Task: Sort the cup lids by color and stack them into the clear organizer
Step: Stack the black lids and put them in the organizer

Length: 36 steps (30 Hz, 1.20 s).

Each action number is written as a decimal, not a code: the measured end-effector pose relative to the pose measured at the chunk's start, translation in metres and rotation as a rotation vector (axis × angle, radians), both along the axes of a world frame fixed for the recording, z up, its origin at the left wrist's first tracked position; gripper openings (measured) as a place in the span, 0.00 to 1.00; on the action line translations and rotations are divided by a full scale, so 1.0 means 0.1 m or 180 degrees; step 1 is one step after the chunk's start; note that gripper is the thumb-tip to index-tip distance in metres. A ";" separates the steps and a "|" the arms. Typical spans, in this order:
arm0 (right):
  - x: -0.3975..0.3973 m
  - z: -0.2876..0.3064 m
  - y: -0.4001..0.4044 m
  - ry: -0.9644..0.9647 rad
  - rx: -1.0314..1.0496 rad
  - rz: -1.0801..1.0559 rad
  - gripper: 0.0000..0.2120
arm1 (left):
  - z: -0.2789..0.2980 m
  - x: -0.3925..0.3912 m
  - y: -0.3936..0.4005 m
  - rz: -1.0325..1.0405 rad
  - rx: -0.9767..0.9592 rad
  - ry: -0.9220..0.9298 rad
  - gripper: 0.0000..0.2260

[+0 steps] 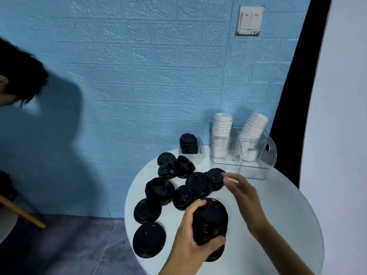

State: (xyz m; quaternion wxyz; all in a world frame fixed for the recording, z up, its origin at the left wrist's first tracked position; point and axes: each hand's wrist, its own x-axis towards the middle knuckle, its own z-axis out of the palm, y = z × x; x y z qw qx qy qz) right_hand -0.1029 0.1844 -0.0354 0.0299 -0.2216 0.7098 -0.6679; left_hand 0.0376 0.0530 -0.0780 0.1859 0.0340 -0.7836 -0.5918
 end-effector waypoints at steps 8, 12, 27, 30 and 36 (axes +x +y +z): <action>-0.86 -0.32 -0.40 -0.0044 0.1710 -0.0271 0.30 | 0.04 0.03 -0.02 -0.0049 0.0041 -0.0029 0.38; -0.84 -0.26 -0.44 -0.0042 0.1893 0.0264 0.35 | 0.03 0.01 -0.02 -0.0022 -0.0005 -0.0024 0.39; -0.82 -0.10 -0.38 0.0774 0.2075 0.1092 0.16 | 0.03 0.00 -0.02 -0.0008 0.0023 0.0040 0.39; -0.82 -0.12 -0.29 0.0700 0.2256 0.0986 0.21 | 0.04 0.00 -0.02 -0.0015 0.0054 0.0041 0.39; -0.86 -0.20 -0.23 0.0430 0.2275 0.1160 0.24 | 0.02 -0.01 -0.02 -0.0035 0.0060 0.0105 0.39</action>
